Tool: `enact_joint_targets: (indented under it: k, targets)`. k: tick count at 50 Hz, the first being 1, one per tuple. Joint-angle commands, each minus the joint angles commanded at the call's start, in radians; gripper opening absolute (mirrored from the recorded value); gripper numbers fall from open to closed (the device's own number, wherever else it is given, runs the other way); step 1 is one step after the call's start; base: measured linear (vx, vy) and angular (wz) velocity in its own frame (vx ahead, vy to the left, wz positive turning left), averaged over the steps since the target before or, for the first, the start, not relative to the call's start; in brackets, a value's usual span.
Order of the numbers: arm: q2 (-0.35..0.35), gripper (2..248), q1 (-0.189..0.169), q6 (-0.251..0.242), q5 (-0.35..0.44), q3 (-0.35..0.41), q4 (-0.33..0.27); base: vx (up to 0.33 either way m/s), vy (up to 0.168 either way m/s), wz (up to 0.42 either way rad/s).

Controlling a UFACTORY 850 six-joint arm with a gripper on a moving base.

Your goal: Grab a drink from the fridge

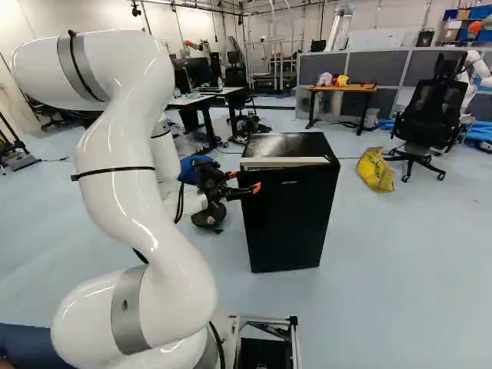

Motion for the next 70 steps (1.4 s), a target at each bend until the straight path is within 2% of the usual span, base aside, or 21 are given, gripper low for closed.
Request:
enact_joint_targets:
  k: [32,70]
  targets:
    - [0.024,247,0.035,0.000,0.015,0.044,0.079,0.000,0.000,0.000]
    - [0.030,247,0.047,0.000,0.026,0.056,0.228,0.000,0.000,0.000]
